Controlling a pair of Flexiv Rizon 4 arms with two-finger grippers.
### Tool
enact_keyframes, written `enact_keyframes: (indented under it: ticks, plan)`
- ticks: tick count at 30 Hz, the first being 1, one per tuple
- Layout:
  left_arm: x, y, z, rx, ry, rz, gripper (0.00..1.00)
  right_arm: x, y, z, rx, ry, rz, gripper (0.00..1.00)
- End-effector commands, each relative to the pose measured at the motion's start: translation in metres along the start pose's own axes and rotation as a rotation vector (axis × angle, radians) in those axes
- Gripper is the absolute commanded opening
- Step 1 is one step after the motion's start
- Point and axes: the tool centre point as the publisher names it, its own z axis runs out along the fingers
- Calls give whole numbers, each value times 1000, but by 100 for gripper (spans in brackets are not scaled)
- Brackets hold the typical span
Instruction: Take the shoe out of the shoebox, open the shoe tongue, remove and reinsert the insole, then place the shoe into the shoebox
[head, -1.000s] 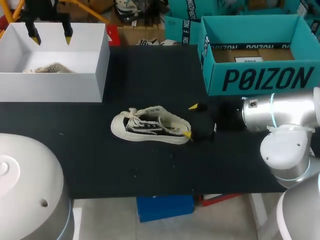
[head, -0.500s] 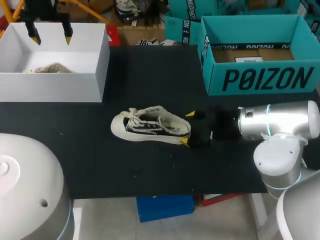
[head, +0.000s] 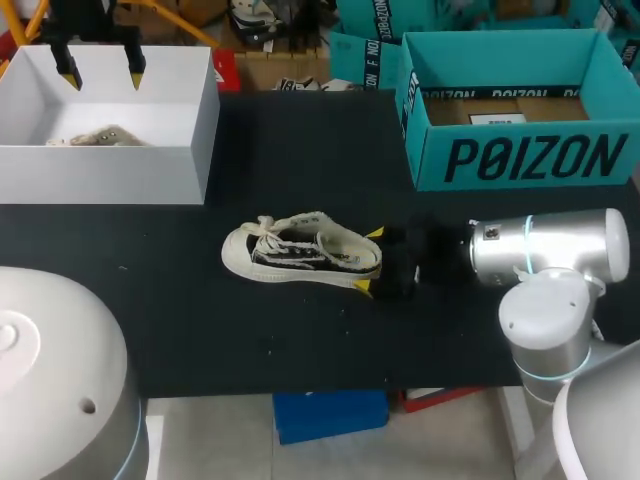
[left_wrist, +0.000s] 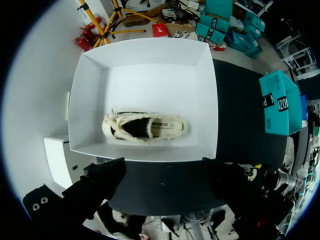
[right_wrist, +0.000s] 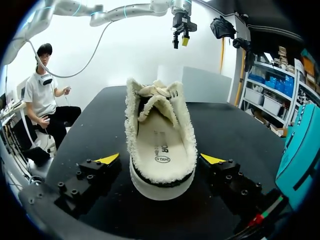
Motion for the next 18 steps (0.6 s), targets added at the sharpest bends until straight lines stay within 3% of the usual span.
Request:
enact_keyframes:
  ticks: [1,15,16,17,18]
  plan:
    - [0,0,0,-1,-1,-1,100,-5,-2,6,-2,9,2,100]
    - [0,0,0,-1,-1,-1,100,-8,-2,15,-23,51,-6,100]
    - [0,0,0,-1,-1,-1,100,-8,-2,15,-23,51,-6,89]
    - [0,0,0,-1,-1,-1,100,-8,-2,15,-23,52,-7,33]
    - [0,0,0,-1,-1,-1,100,-9,-2,15,-23,52,-8,12]
